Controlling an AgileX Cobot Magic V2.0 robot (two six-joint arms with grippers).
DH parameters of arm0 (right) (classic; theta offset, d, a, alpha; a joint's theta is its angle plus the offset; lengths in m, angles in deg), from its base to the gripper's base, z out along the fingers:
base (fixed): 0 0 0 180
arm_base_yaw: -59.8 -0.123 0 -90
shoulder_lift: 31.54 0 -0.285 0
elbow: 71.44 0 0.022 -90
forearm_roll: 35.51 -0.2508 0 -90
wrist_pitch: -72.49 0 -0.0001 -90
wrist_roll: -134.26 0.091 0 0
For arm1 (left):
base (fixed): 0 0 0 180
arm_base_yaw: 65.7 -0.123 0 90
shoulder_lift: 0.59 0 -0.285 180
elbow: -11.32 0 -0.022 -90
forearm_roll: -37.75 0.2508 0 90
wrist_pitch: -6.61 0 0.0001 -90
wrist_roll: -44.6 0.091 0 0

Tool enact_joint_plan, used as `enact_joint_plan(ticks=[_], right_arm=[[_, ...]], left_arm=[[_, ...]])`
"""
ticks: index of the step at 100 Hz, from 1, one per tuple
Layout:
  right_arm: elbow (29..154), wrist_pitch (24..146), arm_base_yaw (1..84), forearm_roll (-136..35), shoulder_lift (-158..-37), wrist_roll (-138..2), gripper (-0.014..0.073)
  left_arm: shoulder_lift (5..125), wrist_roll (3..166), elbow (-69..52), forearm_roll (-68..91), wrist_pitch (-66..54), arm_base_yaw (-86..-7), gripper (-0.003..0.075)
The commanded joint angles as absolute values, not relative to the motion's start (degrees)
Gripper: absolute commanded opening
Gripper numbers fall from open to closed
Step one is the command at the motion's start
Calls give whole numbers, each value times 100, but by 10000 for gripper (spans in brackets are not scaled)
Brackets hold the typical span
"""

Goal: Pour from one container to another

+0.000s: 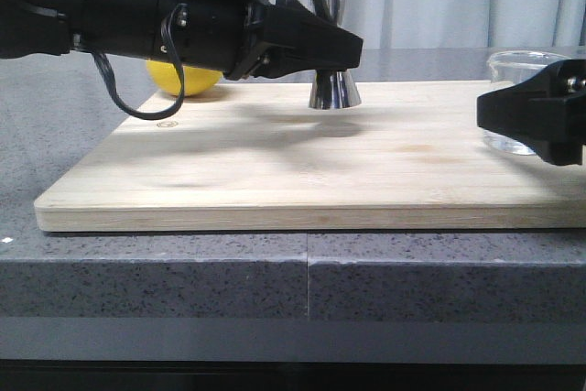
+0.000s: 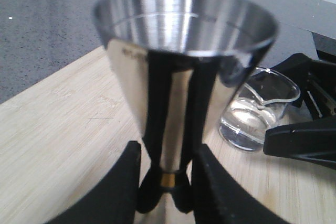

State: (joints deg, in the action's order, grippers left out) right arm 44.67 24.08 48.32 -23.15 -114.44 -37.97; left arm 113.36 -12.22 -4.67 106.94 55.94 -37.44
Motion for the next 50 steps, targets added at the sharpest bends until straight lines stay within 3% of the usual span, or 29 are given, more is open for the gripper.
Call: enact_joint_plan(ticks=[1,24,50], right_arm=[[4615,1851,4806,-2286,-11417,-3773,495],[4615,1736,4806,-2286,-11469,-3773,486],[4615,1736,4806,-2286,-11469,-3773,379]], left_arm=[[11001,-1266,-287,10425,6012,-3753,-21],[11001,-1266,-287,10460,6012,-3753,-21],[11001,-1266,-287,10460,6012,-3753,-21]])
